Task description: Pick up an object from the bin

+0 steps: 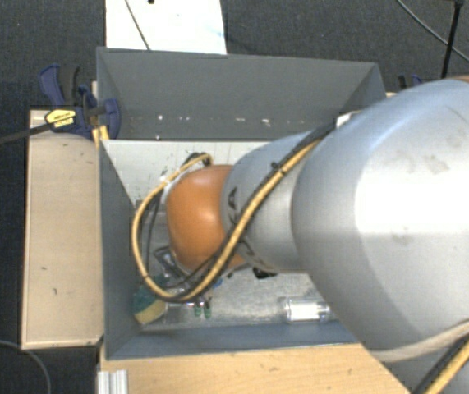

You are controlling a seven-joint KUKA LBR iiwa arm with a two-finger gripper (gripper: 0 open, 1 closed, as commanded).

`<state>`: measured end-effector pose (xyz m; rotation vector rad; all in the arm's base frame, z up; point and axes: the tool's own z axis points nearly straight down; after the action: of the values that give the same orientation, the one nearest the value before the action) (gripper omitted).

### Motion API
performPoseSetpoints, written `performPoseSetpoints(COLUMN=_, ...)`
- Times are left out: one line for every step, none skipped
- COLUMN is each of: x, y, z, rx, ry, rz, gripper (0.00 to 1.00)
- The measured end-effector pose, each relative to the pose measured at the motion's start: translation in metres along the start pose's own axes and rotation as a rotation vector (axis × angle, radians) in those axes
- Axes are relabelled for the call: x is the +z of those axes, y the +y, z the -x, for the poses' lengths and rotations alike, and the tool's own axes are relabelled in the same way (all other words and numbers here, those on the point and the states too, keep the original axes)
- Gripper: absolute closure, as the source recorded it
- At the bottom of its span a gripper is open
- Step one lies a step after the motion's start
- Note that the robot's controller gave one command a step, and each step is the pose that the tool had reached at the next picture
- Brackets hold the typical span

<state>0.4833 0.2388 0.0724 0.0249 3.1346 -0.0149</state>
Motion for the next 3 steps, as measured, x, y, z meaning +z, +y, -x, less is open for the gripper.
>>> performPoseSetpoints(x=0.0, y=-0.008, z=0.002, rx=-0.021, ry=0.004, rz=0.009, gripper=1.0)
performPoseSetpoints(x=-0.005, y=-0.008, z=0.011, rx=0.259, ry=0.006, rz=0.007, gripper=1.0)
performPoseSetpoints(x=-0.002, y=-0.01, z=-0.005, rx=0.246, ry=0.005, rz=0.006, gripper=1.0)
